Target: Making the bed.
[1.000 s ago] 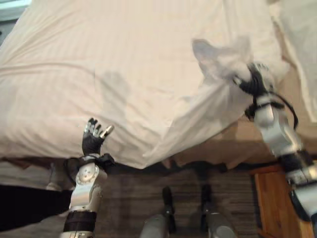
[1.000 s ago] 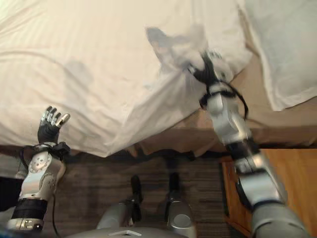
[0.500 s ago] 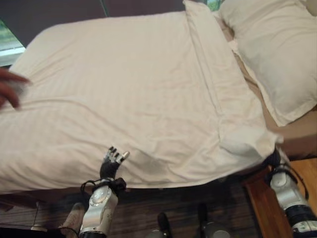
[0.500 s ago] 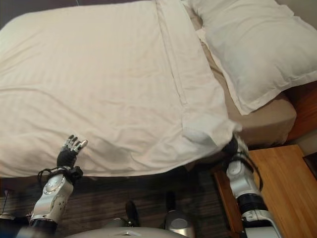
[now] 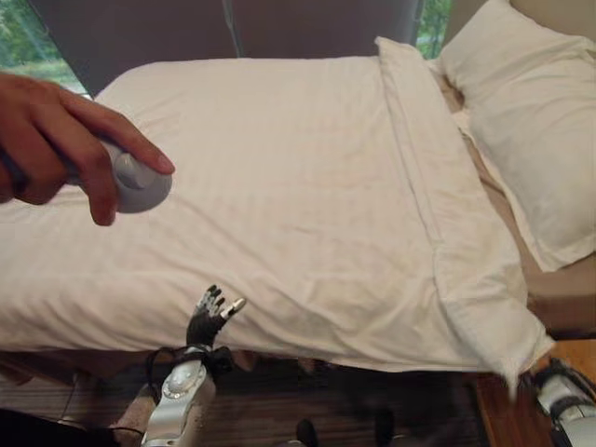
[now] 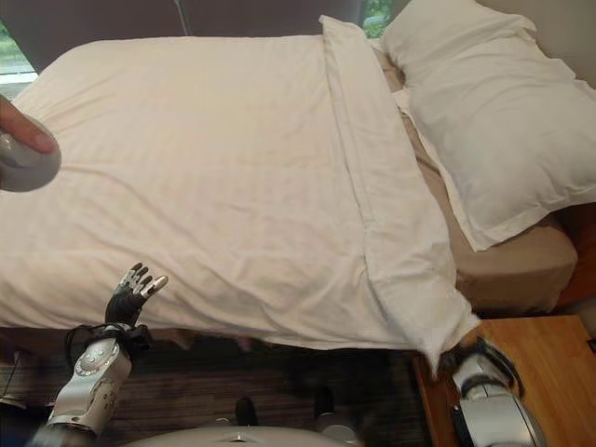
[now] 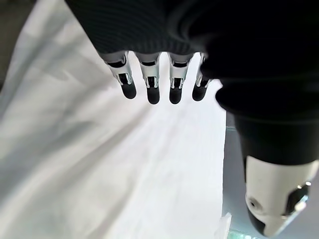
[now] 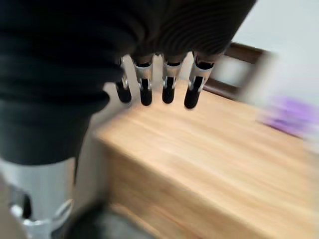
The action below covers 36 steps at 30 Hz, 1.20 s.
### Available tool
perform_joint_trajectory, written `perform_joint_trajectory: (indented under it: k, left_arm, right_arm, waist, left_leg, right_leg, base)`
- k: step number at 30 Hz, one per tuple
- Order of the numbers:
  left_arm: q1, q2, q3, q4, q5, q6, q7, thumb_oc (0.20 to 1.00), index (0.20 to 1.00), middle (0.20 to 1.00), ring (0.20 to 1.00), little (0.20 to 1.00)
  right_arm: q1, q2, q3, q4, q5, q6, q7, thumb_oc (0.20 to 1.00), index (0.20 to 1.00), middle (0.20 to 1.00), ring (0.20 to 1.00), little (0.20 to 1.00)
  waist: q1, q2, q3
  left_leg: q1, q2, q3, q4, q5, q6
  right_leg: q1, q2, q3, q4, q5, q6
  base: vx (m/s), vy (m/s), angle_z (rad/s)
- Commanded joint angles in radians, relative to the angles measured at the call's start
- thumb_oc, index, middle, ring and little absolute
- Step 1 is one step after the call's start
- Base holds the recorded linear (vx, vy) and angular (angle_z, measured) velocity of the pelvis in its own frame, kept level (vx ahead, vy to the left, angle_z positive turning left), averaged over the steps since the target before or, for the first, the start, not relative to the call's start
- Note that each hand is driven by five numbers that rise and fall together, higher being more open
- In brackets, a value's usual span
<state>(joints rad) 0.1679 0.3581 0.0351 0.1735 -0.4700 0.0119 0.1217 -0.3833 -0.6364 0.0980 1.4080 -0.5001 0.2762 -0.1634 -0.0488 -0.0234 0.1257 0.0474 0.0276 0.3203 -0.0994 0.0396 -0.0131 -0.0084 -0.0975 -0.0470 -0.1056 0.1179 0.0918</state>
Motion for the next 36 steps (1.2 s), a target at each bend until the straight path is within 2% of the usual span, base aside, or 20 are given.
perform_joint_trajectory:
  k: [1, 2, 4, 6, 7, 8, 9, 10, 11, 13, 14, 16, 19, 24, 26, 27, 28, 32, 34, 36]
  left_arm:
    - [-0.024, -0.005, 0.045, -0.081, -0.036, -0.034, -0.036, 1.0, 1.0, 1.0, 1.0, 1.0]
    - [-0.025, -0.007, 0.06, -0.091, -0.051, -0.032, -0.036, 1.0, 1.0, 1.0, 1.0, 1.0]
    - [-0.028, -0.007, 0.066, -0.086, -0.048, -0.035, -0.037, 1.0, 1.0, 1.0, 1.0, 1.0]
    - [-0.048, -0.019, 0.084, -0.063, -0.04, -0.042, -0.02, 1.0, 1.0, 1.0, 1.0, 1.0]
    - [-0.057, -0.021, 0.09, -0.055, -0.031, -0.045, -0.008, 1.0, 1.0, 1.0, 1.0, 1.0]
    - [-0.057, -0.021, 0.089, -0.055, -0.031, -0.045, -0.008, 1.0, 1.0, 1.0, 1.0, 1.0]
    - [-0.077, -0.029, 0.096, -0.043, -0.013, -0.042, 0.005, 1.0, 1.0, 1.0, 1.0, 1.0]
    - [-0.088, -0.031, 0.095, -0.028, -0.018, -0.044, 0.012, 1.0, 1.0, 1.0, 1.0, 1.0]
    - [-0.089, -0.028, 0.093, -0.027, -0.018, -0.045, 0.012, 1.0, 1.0, 1.0, 1.0, 1.0]
    - [-0.111, -0.041, 0.058, 0.025, -0.042, -0.051, 0.02, 1.0, 1.0, 1.0, 1.0, 1.0]
    - [-0.112, -0.039, 0.058, 0.026, -0.043, -0.051, 0.02, 1.0, 1.0, 1.0, 1.0, 1.0]
    - [-0.134, -0.041, 0.019, 0.071, -0.064, -0.046, 0.022, 1.0, 1.0, 1.0, 1.0, 1.0]
    - [-0.171, -0.029, -0.013, 0.089, -0.069, -0.054, 0.028, 1.0, 1.0, 1.0, 1.0, 1.0]
    - [-0.194, -0.027, -0.054, 0.09, -0.091, -0.073, 0.033, 1.0, 1.0, 1.0, 1.0, 1.0]
    - [-0.196, -0.022, -0.07, 0.081, -0.107, -0.083, 0.027, 1.0, 1.0, 1.0, 1.0, 1.0]
    - [-0.194, -0.016, -0.08, 0.076, -0.116, -0.095, 0.019, 1.0, 1.0, 1.0, 1.0, 1.0]
    - [-0.189, -0.012, -0.08, 0.072, -0.12, -0.102, 0.019, 1.0, 1.0, 1.0, 1.0, 1.0]
    - [-0.19, -0.007, -0.081, 0.069, -0.132, -0.12, 0.013, 1.0, 1.0, 1.0, 1.0, 1.0]
    - [-0.203, -0.009, -0.079, 0.097, -0.152, -0.135, 0.011, 1.0, 1.0, 1.0, 1.0, 1.0]
    - [-0.203, -0.008, -0.072, 0.1, -0.159, -0.139, 0.006, 1.0, 1.0, 1.0, 1.0, 1.0]
  right_arm:
    - [-0.03, -0.088, 0.032, 0.081, 0.021, 0.02, -0.009, 1.0, 1.0, 1.0, 1.0, 1.0]
    - [-0.055, -0.098, -0.066, 0.073, 0.211, -0.008, -0.058, 1.0, 1.0, 1.0, 1.0, 1.0]
    - [-0.061, -0.099, -0.073, 0.056, 0.257, -0.026, -0.065, 1.0, 1.0, 1.0, 1.0, 1.0]
    - [-0.058, -0.077, -0.102, -0.204, 0.401, -0.102, -0.136, 1.0, 1.0, 1.0, 1.0, 1.0]
    - [-0.044, -0.06, -0.119, -0.384, 0.467, -0.127, -0.158, 0.805, 0.805, 0.805, 0.805, 0.805]
    - [-0.042, -0.059, -0.12, -0.385, 0.467, -0.126, -0.158, 0.536, 0.536, 0.536, 0.536, 0.536]
    - [0.002, 0.01, -0.169, -0.659, 0.667, -0.185, -0.168, 0.2, 0.2, 0.2, 0.2, 0.2]
    - [0.017, 0.049, -0.21, -0.743, 0.794, -0.221, -0.175, 0.2, 0.2, 0.2, 0.2, 0.2]
    - [0.02, 0.051, -0.213, -0.747, 0.794, -0.219, -0.176, 0.2, 0.2, 0.2, 0.2, 0.2]
    - [0.0, 0.205, -0.237, -0.805, 1.093, -0.334, -0.126, 0.2, 0.2, 0.2, 0.2, 0.2]
    - [0.0, 0.206, -0.237, -0.804, 1.095, -0.335, -0.125, 0.2, 0.2, 0.2, 0.2, 0.2]
    - [-0.044, 0.31, -0.245, -0.851, 1.331, -0.419, -0.096, 0.2, 0.2, 0.2, 0.2, 0.2]
    - [-0.104, 0.362, -0.235, -0.922, 1.447, -0.474, -0.07, 0.2, 0.2, 0.2, 0.2, 0.2]
    - [-0.217, 0.371, -0.239, -0.941, 1.5, -0.536, -0.084, 0.2, 0.2, 0.2, 0.2, 0.2]
    - [-0.281, 0.353, -0.243, -0.947, 1.507, -0.558, -0.097, 0.2, 0.2, 0.2, 0.2, 0.2]
    - [-0.34, 0.333, -0.239, -0.937, 1.501, -0.571, -0.105, 0.2, 0.2, 0.2, 0.2, 0.2]
    - [-0.364, 0.32, -0.24, -0.927, 1.499, -0.577, -0.11, 0.2, 0.2, 0.2, 0.2, 0.2]
    - [-0.417, 0.287, -0.248, -0.872, 1.498, -0.586, -0.116, 0.2, 0.2, 0.2, 0.2, 0.2]
    - [-0.403, 0.287, -0.266, -0.753, 1.52, -0.576, -0.11, 0.2, 0.2, 0.2, 0.2, 0.2]
    - [-0.391, 0.29, -0.269, -0.724, 1.528, -0.567, -0.1, 0.2, 0.2, 0.2, 0.2, 0.2]
  waist:
    - [-0.017, 0.007, 0.011]
    - [-0.019, 0.004, 0.008]
    - [-0.019, 0.003, 0.006]
    - [-0.033, -0.001, 0.007]
    - [-0.038, -0.002, 0.004]
    - [-0.037, -0.003, 0.003]
    - [-0.049, 0.0, 0.007]
    - [-0.052, 0.003, 0.008]
    - [-0.05, 0.001, 0.006]
    - [-0.047, 0.017, 0.015]
    - [-0.046, 0.015, 0.015]
    - [-0.04, 0.033, 0.023]
    - [-0.033, 0.058, 0.036]
    - [-0.02, 0.098, 0.062]
    - [-0.014, 0.128, 0.077]
    - [-0.007, 0.161, 0.092]
    - [-0.003, 0.176, 0.097]
    - [0.01, 0.219, 0.114]
    - [0.004, 0.261, 0.144]
    - [0.008, 0.268, 0.146]
  left_leg:
    - [0.008, 0.035, -0.061, 0.012, -0.056, -0.04]
    - [0.008, 0.036, -0.067, 0.012, -0.057, -0.039]
    - [0.006, 0.036, -0.068, 0.012, -0.057, -0.039]
    - [0.013, 0.039, -0.067, 0.012, -0.061, -0.038]
    - [0.01, 0.041, -0.064, 0.012, -0.058, -0.039]
    - [0.009, 0.041, -0.064, 0.012, -0.057, -0.039]
    - [0.016, 0.044, -0.06, 0.012, -0.062, -0.039]
    - [0.017, 0.044, -0.059, 0.012, -0.062, -0.039]
    - [0.012, 0.044, -0.058, 0.012, -0.057, -0.039]
    - [0.02, 0.044, -0.06, 0.012, -0.064, -0.039]
    - [0.017, 0.044, -0.06, 0.012, -0.06, -0.039]
    - [0.014, 0.045, -0.062, 0.012, -0.056, -0.042]
    - [0.001, 0.043, -0.064, 0.012, -0.049, -0.047]
    - [-0.039, 0.036, -0.072, 0.012, -0.035, -0.05]
    - [-0.063, 0.029, -0.076, 0.012, -0.026, -0.052]
    - [-0.088, 0.024, -0.073, 0.012, -0.019, -0.053]
    - [-0.1, 0.024, -0.069, 0.012, -0.015, -0.053]
    - [-0.145, 0.021, -0.057, 0.012, -0.001, -0.056]
    - [-0.175, 0.013, -0.048, 0.012, 0.0, -0.056]
    - [-0.186, 0.014, -0.039, 0.012, 0.007, -0.056]
  right_leg:
    - [-0.013, -0.033, -0.048, 0.018, -0.058, 0.037]
    - [-0.006, -0.033, -0.057, 0.018, -0.061, 0.037]
    - [-0.006, -0.032, -0.057, 0.018, -0.061, 0.037]
    - [0.002, -0.029, -0.057, 0.018, -0.065, 0.036]
    - [-0.003, -0.028, -0.052, 0.018, -0.062, 0.033]
    - [-0.004, -0.028, -0.052, 0.018, -0.061, 0.033]
    - [0.001, -0.026, -0.05, 0.018, -0.068, 0.032]
    - [0.0, -0.026, -0.051, 0.018, -0.069, 0.032]
    - [-0.004, -0.026, -0.05, 0.018, -0.065, 0.03]
    - [0.005, -0.028, -0.059, 0.018, -0.073, 0.029]
    - [0.002, -0.028, -0.058, 0.018, -0.07, 0.028]
    - [0.001, -0.031, -0.064, 0.018, -0.077, 0.025]
    - [-0.011, -0.034, -0.067, 0.018, -0.076, 0.023]
    - [-0.046, -0.044, -0.066, 0.018, -0.068, 0.022]
    - [-0.071, -0.05, -0.065, 0.018, -0.064, 0.022]
    - [-0.103, -0.055, -0.058, 0.018, -0.057, 0.024]
    - [-0.118, -0.057, -0.052, 0.018, -0.054, 0.025]
    - [-0.174, -0.059, -0.034, 0.018, -0.042, 0.028]
    - [-0.219, -0.063, -0.009, 0.018, -0.039, 0.036]
    - [-0.235, -0.06, 0.002, 0.018, -0.03, 0.035]
  base:
    - [-0.01, -0.005, -0.17]
    - [0.0, 0.0, 0.0]
    - [0.0, -0.001, 0.04]
    - [0.01, -0.003, 0.02]
    - [0.01, -0.012, -0.09]
    - [0.01, -0.017, -0.09]
    - [0.02, -0.012, -0.06]
    - [0.0, 0.0, 0.0]
    - [0.0, -0.022, -0.04]
    - [0.0, 0.0, 0.0]
    - [0.01, -0.019, 0.03]
    - [0.01, -0.032, 0.04]
    - [0.0, -0.037, 0.03]
    - [-0.04, -0.027, 0.1]
    - [-0.07, -0.009, 0.07]
    - [-0.06, 0.007, 0.07]
    - [-0.07, -0.012, 0.03]
    - [-0.04, -0.016, -0.1]
    - [-0.03, -0.013, -0.2]
    - [-0.02, -0.012, -0.27]
